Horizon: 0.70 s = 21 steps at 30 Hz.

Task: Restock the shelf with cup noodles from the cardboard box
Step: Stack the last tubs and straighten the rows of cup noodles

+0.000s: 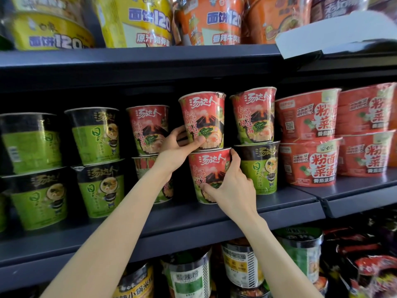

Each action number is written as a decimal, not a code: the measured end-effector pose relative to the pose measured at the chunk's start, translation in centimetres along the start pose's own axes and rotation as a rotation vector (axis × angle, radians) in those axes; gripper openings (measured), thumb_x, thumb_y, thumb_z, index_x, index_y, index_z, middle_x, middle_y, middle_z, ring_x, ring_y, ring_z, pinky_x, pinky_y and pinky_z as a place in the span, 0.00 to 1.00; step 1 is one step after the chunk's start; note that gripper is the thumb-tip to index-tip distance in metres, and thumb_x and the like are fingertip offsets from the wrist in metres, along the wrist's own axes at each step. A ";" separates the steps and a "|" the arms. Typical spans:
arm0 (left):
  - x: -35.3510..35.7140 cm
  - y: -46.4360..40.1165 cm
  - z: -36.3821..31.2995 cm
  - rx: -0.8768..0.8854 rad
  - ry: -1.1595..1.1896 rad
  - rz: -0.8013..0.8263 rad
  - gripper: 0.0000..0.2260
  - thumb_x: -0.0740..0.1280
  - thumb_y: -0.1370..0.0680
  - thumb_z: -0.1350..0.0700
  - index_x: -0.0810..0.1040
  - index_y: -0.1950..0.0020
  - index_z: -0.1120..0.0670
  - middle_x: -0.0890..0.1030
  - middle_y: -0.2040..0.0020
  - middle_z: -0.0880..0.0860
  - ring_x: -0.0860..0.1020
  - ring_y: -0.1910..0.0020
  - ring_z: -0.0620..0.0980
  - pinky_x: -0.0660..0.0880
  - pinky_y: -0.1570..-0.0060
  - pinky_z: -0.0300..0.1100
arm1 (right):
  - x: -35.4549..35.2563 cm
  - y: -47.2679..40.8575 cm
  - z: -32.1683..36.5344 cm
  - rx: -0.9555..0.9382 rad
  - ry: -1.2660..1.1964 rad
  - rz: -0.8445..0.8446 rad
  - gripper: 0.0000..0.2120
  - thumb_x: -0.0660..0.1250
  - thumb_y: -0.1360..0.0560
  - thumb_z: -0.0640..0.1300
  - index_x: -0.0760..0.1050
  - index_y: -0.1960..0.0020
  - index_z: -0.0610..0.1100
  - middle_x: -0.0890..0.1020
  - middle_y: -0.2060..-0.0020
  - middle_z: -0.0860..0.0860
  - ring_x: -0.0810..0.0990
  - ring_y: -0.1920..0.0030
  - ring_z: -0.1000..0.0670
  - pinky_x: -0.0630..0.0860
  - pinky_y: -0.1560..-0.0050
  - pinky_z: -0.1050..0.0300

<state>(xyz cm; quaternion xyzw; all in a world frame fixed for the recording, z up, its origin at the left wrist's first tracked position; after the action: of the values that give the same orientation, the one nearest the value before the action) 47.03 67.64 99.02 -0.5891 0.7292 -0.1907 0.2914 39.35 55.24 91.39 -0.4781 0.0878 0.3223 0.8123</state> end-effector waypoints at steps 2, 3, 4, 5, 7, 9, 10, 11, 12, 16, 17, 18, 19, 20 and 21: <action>0.2 0.0 0.0 0.009 0.004 -0.019 0.29 0.74 0.30 0.52 0.67 0.31 0.53 0.76 0.46 0.44 0.76 0.48 0.39 0.72 0.55 0.31 | 0.0 0.0 0.0 -0.001 0.001 -0.002 0.49 0.71 0.32 0.60 0.44 0.24 0.45 0.74 0.36 0.48 0.76 0.40 0.46 0.70 0.41 0.49; 0.3 0.0 0.0 0.009 0.004 -0.025 0.30 0.74 0.30 0.52 0.67 0.31 0.53 0.75 0.47 0.43 0.75 0.50 0.38 0.72 0.54 0.30 | -0.1 0.0 0.0 -0.002 -0.002 -0.005 0.49 0.71 0.32 0.59 0.44 0.24 0.45 0.74 0.36 0.48 0.76 0.40 0.46 0.70 0.41 0.49; 0.4 -0.1 0.0 0.009 0.000 -0.028 0.30 0.74 0.30 0.52 0.67 0.31 0.53 0.75 0.47 0.43 0.75 0.51 0.37 0.72 0.54 0.30 | -0.1 0.1 0.0 -0.001 -0.004 -0.008 0.49 0.71 0.31 0.59 0.44 0.24 0.45 0.74 0.36 0.48 0.76 0.40 0.46 0.70 0.41 0.49; 0.4 -0.1 0.0 0.011 -0.003 -0.033 0.30 0.74 0.30 0.52 0.67 0.31 0.54 0.75 0.47 0.44 0.75 0.51 0.37 0.72 0.53 0.31 | -0.1 0.1 0.0 -0.001 -0.005 -0.010 0.49 0.71 0.31 0.59 0.44 0.24 0.45 0.74 0.35 0.48 0.76 0.40 0.46 0.70 0.41 0.49; 0.5 -0.1 0.1 0.009 -0.003 -0.045 0.30 0.74 0.30 0.52 0.67 0.32 0.54 0.75 0.45 0.46 0.75 0.49 0.40 0.72 0.51 0.33 | -0.1 0.1 0.0 -0.004 -0.005 -0.016 0.49 0.71 0.31 0.58 0.43 0.24 0.45 0.73 0.35 0.48 0.76 0.40 0.46 0.70 0.41 0.48; 0.5 0.0 0.1 0.011 -0.008 -0.058 0.30 0.74 0.30 0.52 0.67 0.31 0.54 0.75 0.45 0.46 0.75 0.48 0.42 0.72 0.48 0.36 | 0.0 0.1 0.0 -0.006 -0.013 -0.021 0.49 0.72 0.31 0.57 0.43 0.24 0.45 0.74 0.36 0.48 0.76 0.40 0.46 0.72 0.41 0.48; 0.5 0.0 0.1 0.016 -0.016 -0.066 0.30 0.74 0.30 0.51 0.67 0.31 0.54 0.75 0.45 0.46 0.75 0.47 0.42 0.72 0.47 0.37 | 0.1 0.1 0.0 -0.004 -0.016 -0.023 0.49 0.72 0.31 0.57 0.43 0.24 0.46 0.74 0.36 0.48 0.76 0.40 0.46 0.72 0.41 0.47; 0.5 0.0 0.2 0.020 -0.024 -0.075 0.30 0.74 0.30 0.51 0.67 0.31 0.54 0.75 0.45 0.46 0.75 0.46 0.43 0.73 0.45 0.38 | 0.1 0.1 0.0 -0.002 -0.015 -0.026 0.49 0.72 0.31 0.56 0.43 0.24 0.45 0.74 0.36 0.47 0.76 0.40 0.46 0.72 0.41 0.47; 0.4 0.1 0.2 0.022 -0.026 -0.084 0.31 0.75 0.31 0.51 0.67 0.32 0.53 0.75 0.45 0.46 0.75 0.46 0.43 0.73 0.44 0.39 | 0.1 0.0 0.0 -0.002 -0.012 -0.029 0.50 0.72 0.31 0.56 0.43 0.24 0.45 0.74 0.36 0.47 0.76 0.40 0.46 0.72 0.41 0.47; 0.4 0.0 0.4 0.017 -0.036 -0.115 0.32 0.75 0.32 0.49 0.67 0.32 0.53 0.76 0.45 0.46 0.76 0.45 0.44 0.74 0.42 0.42 | 0.1 0.1 0.0 -0.006 0.011 -0.049 0.51 0.72 0.31 0.57 0.41 0.24 0.44 0.74 0.36 0.46 0.77 0.41 0.45 0.72 0.42 0.48; 0.4 0.0 0.5 0.016 -0.038 -0.115 0.32 0.75 0.32 0.49 0.67 0.32 0.53 0.76 0.45 0.46 0.76 0.45 0.44 0.74 0.41 0.43 | 0.1 0.1 0.0 -0.005 0.017 -0.044 0.51 0.72 0.31 0.57 0.41 0.24 0.44 0.74 0.37 0.46 0.77 0.41 0.45 0.73 0.43 0.47; 0.4 0.0 0.5 0.012 -0.047 -0.112 0.32 0.75 0.32 0.48 0.67 0.31 0.53 0.76 0.44 0.46 0.76 0.44 0.44 0.74 0.40 0.44 | 0.1 0.2 0.0 -0.004 0.026 -0.038 0.51 0.71 0.31 0.58 0.40 0.24 0.43 0.74 0.37 0.46 0.77 0.41 0.44 0.74 0.43 0.47; 0.5 0.1 0.5 0.008 -0.066 -0.109 0.33 0.74 0.31 0.47 0.66 0.31 0.53 0.76 0.42 0.47 0.76 0.43 0.45 0.73 0.40 0.44 | -0.1 0.4 0.1 -0.007 0.038 -0.038 0.52 0.71 0.31 0.59 0.40 0.24 0.43 0.74 0.37 0.45 0.78 0.42 0.44 0.74 0.44 0.46; 0.4 0.4 0.4 0.007 -0.094 -0.108 0.33 0.73 0.31 0.45 0.66 0.30 0.53 0.75 0.39 0.48 0.75 0.41 0.45 0.72 0.39 0.44 | -0.5 0.6 0.3 -0.019 0.049 -0.060 0.51 0.71 0.31 0.59 0.41 0.24 0.42 0.75 0.37 0.45 0.78 0.42 0.43 0.75 0.46 0.46; 0.1 0.7 0.1 0.016 -0.127 -0.115 0.32 0.71 0.29 0.43 0.65 0.29 0.52 0.74 0.37 0.48 0.74 0.40 0.45 0.72 0.39 0.42 | -1.1 0.9 0.7 -0.045 0.051 -0.114 0.50 0.70 0.31 0.59 0.43 0.24 0.42 0.75 0.38 0.44 0.78 0.43 0.43 0.76 0.47 0.46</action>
<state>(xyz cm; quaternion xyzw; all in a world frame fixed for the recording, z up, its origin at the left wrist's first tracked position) 46.61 67.70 98.49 -0.6386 0.6726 -0.1750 0.3304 37.83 55.62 91.56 -0.5085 0.0738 0.2653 0.8158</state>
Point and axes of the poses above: each hand's wrist, its own y-axis away from the middle knuckle, its own x-axis out of the palm, z = x × y, the point moved 7 cm from there along -y, towards the middle knuckle
